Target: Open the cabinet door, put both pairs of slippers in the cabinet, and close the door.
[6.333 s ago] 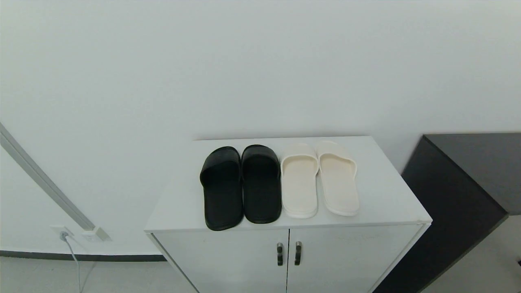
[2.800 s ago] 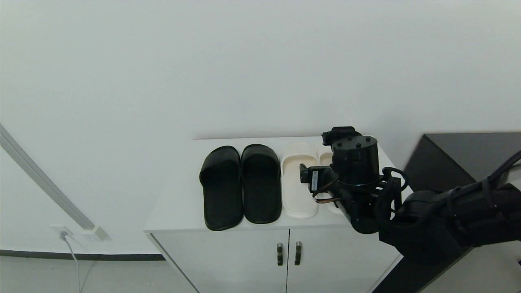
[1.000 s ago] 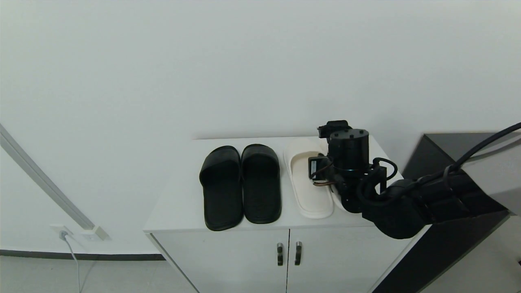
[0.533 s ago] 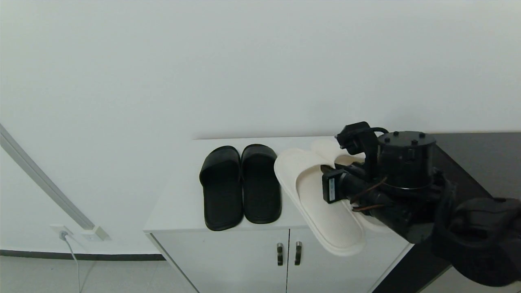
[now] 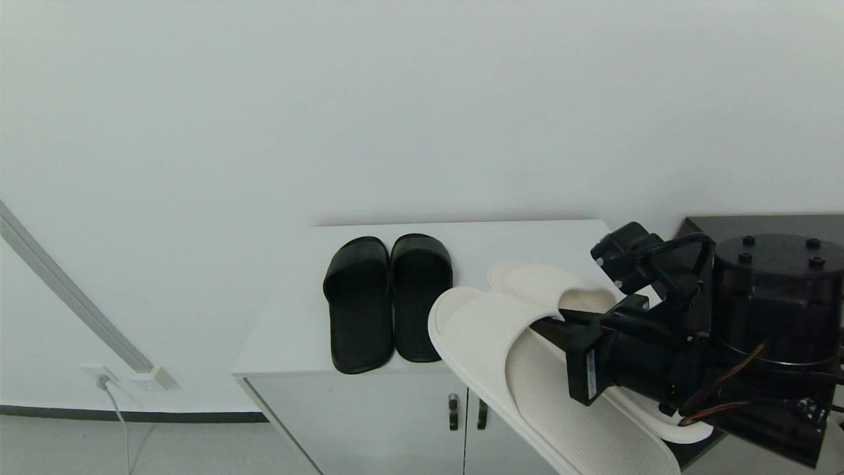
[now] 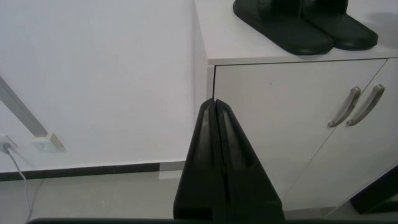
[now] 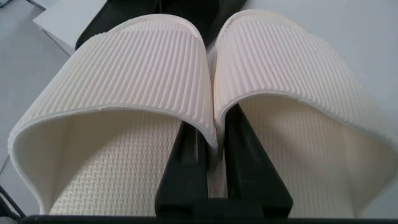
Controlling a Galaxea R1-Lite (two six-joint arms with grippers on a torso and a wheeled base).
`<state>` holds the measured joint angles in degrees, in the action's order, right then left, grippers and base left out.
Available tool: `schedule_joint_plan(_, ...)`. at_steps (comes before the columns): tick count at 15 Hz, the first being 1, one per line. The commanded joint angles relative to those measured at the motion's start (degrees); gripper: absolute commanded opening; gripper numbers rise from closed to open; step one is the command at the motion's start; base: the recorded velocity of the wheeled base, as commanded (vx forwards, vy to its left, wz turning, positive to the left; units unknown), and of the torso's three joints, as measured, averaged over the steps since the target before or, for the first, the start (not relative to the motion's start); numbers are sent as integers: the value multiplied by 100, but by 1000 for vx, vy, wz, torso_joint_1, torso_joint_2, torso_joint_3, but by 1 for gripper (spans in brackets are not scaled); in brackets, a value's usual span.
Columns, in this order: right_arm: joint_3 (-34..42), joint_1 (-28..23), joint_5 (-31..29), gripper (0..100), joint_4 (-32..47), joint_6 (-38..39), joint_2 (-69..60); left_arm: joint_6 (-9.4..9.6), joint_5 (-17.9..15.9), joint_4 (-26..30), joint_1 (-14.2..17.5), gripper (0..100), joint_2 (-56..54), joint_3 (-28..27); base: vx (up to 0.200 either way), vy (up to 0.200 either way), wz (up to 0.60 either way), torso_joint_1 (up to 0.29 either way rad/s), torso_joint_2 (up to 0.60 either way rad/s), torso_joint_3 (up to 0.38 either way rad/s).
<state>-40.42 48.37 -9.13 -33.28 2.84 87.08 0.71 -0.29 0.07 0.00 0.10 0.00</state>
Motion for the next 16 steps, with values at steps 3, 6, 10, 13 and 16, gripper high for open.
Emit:
schedule_joint_plan(3, 87, 14, -10, 0, -21, 6, -103, 0, 3, 1, 0, 0, -1, 0, 0, 0, 0, 0, 0, 0)
schedule_joint_plan(6, 131, 14, -19, 0, -56, -3, -121, 0, 3, 1, 0, 0, -1, 0, 0, 0, 0, 0, 0, 0)
schedule_joint_plan(10, 149, 14, -10, 0, -56, -12, -103, 0, 3, 1, 0, 0, -1, 0, -200, 0, 0, 8, 8, 2)
schedule_joint_plan(13, 228, 14, -1, 0, -56, -20, -121, 0, 3, 1, 0, 0, -1, 0, -200, 0, 0, -7, -1, 7)
schedule_joint_plan(16, 307, 14, -1, 0, -56, -29, -121, 0, 3, 1, 0, 0, -1, 0, -200, 0, 0, 2, 2, 5)
